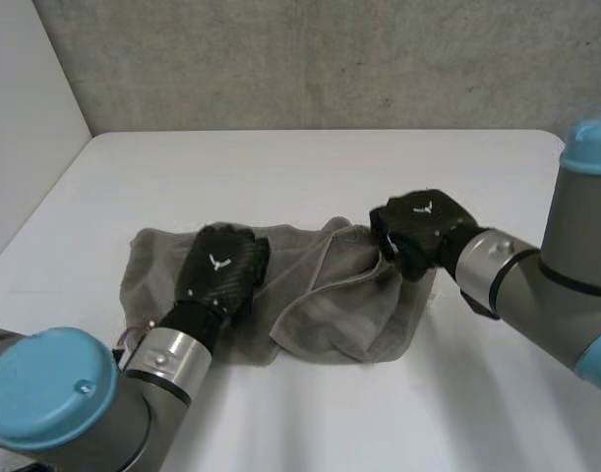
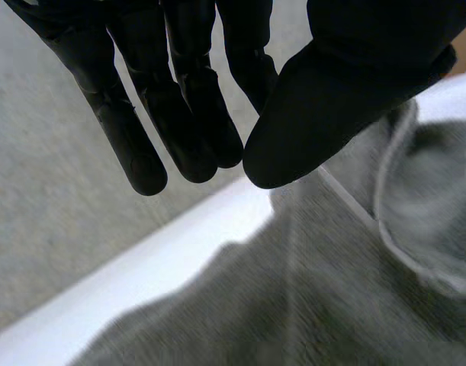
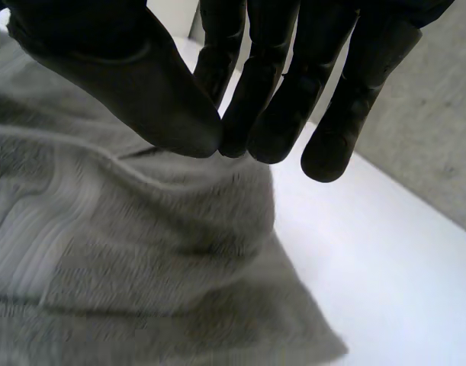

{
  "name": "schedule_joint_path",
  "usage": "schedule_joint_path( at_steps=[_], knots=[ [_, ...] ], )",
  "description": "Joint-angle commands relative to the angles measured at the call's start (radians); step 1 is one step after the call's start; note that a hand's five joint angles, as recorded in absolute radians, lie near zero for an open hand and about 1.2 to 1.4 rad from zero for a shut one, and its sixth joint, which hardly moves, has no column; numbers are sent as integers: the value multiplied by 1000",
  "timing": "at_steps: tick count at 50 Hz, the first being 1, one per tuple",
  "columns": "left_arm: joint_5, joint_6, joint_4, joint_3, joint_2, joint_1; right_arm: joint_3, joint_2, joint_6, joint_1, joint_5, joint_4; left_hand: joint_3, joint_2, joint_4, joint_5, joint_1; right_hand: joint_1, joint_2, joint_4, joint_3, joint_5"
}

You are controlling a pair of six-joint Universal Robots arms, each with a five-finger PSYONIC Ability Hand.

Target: Fold the towel.

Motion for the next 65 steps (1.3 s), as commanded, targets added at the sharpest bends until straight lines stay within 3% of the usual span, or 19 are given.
schedule_joint_path(
  at_steps=[1, 2, 3, 5, 14, 24, 36, 38, 39, 40, 41, 42, 43, 49, 51, 55, 58, 61, 65],
  knots=[
    [-5, 6, -71, 31, -47, 3, 62, 8, -34, -55, 13, -54, -195, -195, -196, -191, -178, 38, 60, 58, 58, 37],
    [-5, 17, -94, 34, -45, 3, 69, 8, -28, -57, 13, -58, -541, -540, -542, -537, -524, -144, -123, -124, -124, -145],
    [-9, 32, -120, 35, -41, 3, 70, 8, -28, -57, 13, -58, -663, -663, -665, -659, -646, -146, -124, -126, -126, -147],
    [-13, 53, -139, 34, -39, 1, 105, 4, -26, -55, 8, -71, -688, -688, -689, -684, -671, -628, -607, -608, -609, -629],
    [-16, 92, -166, 5, -5, 4, 278, -124, -35, 9, -18, -231, -770, -770, -771, -766, -753, -844, -823, -824, -825, -845],
    [-19, 100, -153, 41, -85, 9, 294, -43, -49, 112, -36, -347, -773, -773, -775, -769, -756, -889, -867, -868, -869, -889],
    [-68, 103, -168, 121, -188, 12, 168, 206, -181, 129, 8, -346, -594, -594, -595, -590, -577, -848, -826, -828, -828, -848],
    [-68, 103, -170, 129, -202, 15, 158, 221, -192, 124, 22, -349, -407, -407, -409, -403, -390, -777, -756, -757, -757, -778],
    [-68, 103, -170, 129, -202, 15, 155, 224, -192, 118, 40, -355, -406, -406, -408, -402, -389, -617, -596, -597, -597, -618],
    [-68, 103, -171, 129, -202, 15, 155, 224, -192, 118, 41, -355, -206, -205, -207, -202, -189, -616, -594, -595, -596, -616],
    [-68, 103, -171, 129, -202, 15, 154, 221, -187, 114, 57, -370, -204, -203, -205, -200, -187, -191, -170, -171, -171, -192],
    [-68, 101, -170, 130, -199, 18, 154, 221, -187, 114, 58, -370, 122, 122, 121, 126, 139, -187, -166, -167, -167, -188],
    [-68, 101, -170, 131, -199, 18, 160, 206, -184, 111, 71, -395, 125, 125, 124, 129, 142, 36, 57, 56, 56, 35],
    [-69, 101, -163, 126, -74, 56, 186, 8, -179, 71, 90, -409, 181, 181, 179, 185, 197, 38, 60, 58, 58, 37],
    [-60, 89, -166, 120, 61, 104, 183, -52, -173, 45, 79, -395, 181, 181, 179, 185, 197, 38, 60, 58, 58, 37],
    [-60, 84, -168, 118, 183, 122, 158, -138, -187, 0, 10, -283, 181, 181, 179, 185, 197, 38, 60, 58, 58, 37],
    [-59, 77, -176, 112, 264, 148, 33, -188, -271, -147, -177, 72, 181, 181, 179, 185, 197, 38, 60, 58, 58, 37],
    [-21, 70, -223, 97, 314, 193, 4, -191, -314, -205, -226, 173, 181, 181, 179, 185, 197, 38, 60, 58, 58, 37],
    [43, 70, -312, 95, 312, 218, -42, -181, -516, -305, -306, 458, 181, 181, 179, 185, 197, 38, 60, 58, 58, 37]
  ],
)
